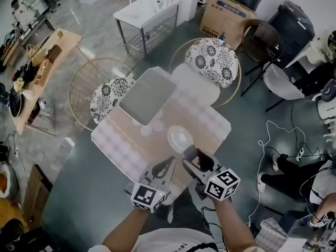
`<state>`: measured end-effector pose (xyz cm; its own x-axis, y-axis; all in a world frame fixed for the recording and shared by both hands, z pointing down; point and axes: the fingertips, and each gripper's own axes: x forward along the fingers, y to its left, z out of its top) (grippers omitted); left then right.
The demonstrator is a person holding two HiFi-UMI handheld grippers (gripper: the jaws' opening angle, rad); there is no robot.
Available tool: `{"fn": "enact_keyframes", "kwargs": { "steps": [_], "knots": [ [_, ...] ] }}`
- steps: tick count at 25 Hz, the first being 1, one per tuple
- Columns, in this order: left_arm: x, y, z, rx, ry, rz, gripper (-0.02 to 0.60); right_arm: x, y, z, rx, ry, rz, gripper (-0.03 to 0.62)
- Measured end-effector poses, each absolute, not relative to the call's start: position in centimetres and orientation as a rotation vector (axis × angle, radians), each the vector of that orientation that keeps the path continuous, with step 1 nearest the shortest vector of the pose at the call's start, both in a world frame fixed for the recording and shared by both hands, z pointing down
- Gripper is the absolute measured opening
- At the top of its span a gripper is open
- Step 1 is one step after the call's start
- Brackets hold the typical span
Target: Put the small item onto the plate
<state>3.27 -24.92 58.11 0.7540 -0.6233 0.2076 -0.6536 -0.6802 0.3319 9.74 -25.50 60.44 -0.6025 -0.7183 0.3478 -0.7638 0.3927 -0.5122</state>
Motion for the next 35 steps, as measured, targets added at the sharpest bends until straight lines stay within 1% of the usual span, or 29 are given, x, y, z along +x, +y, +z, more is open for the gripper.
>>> {"fn": "enact_keyframes", "kwargs": {
  "steps": [14, 22, 27, 35],
  "knots": [
    [4.2, -29.6, 65.1, 2.435, -0.989, 0.182, 0.005, 11.0, -29.8, 74.4, 1.228, -2.327, 1.059, 0.293],
    [4.0, -31.3, 67.1, 2.384, -1.021, 0.205, 0.005, 10.9, -30.5, 81.9, 1.141, -2.150, 1.078, 0.291],
    [2.6, -30.9, 68.3, 2.337, -1.057, 0.224, 0.005, 10.4, -29.8, 84.7, 1.101, -2.044, 1.048, 0.291],
    [0.8, -30.7, 68.5, 2.304, -1.114, 0.221, 0.005, 10.2, -30.3, 86.8, 1.072, -1.923, 0.993, 0.291]
  ]
}}
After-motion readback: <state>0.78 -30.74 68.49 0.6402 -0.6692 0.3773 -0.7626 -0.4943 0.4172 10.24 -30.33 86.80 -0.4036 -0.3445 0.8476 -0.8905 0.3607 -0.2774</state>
